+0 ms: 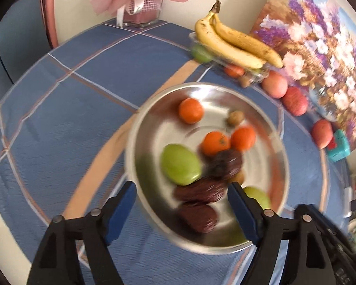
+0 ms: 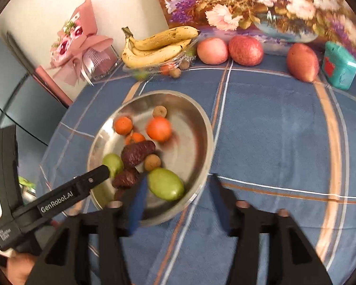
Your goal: Organize fruits
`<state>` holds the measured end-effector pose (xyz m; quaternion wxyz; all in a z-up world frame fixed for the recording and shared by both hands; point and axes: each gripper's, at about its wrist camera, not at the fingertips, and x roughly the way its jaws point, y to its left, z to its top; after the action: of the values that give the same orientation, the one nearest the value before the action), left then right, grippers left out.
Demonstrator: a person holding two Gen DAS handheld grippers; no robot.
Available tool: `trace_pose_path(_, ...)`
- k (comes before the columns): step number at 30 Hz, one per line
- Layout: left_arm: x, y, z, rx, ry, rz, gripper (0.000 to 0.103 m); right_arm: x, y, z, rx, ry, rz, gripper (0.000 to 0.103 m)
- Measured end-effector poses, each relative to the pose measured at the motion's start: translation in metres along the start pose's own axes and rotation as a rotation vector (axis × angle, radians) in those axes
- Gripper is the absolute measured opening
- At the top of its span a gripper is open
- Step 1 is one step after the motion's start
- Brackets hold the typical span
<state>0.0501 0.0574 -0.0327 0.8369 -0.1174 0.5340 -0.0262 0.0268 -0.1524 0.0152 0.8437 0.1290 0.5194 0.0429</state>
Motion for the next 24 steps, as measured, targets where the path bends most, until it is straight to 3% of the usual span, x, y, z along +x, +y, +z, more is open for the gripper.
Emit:
trace_pose_path(1,0.000,0.002,-0.003,0.010,0.004,0.020,0.086,-0.002,0.001,-0.003,-0.015,-0.001,-0.015,0.065)
trace_pose_path(3,-0.001,0.005,-0.006,0.021,0.005,0.043,0.102,-0.005,0.004,-0.012,-0.052,0.005,-0.059,0.066)
trace_pose_path(4,-0.001,0.006,-0.008,0.026,0.000,0.043,0.103,-0.006,0.005,-0.016,-0.069,0.008,-0.082,0.070)
trace_pose_path(5,-0.004,0.007,-0.010,0.034,-0.008,0.042,0.103,-0.008,0.006,-0.021,-0.082,0.006,-0.104,0.081)
trace_pose_path(7,-0.009,0.005,-0.014,0.068,-0.025,0.054,0.103,-0.012,0.007,-0.029,-0.103,-0.003,-0.134,0.089)
trace_pose_path(10,-0.013,0.002,-0.017,0.095,-0.022,0.075,0.103,-0.019,0.007,-0.037,-0.112,-0.020,-0.171,0.089)
trace_pose_path(14,-0.023,-0.005,-0.022,0.135,-0.018,0.038,0.103,-0.029,0.001,-0.044,-0.081,-0.036,-0.219,0.090)
trace_pose_path(24,-0.047,-0.033,-0.030,0.233,-0.082,0.064,0.103,-0.057,-0.027,-0.050,0.035,-0.083,-0.275,0.090)
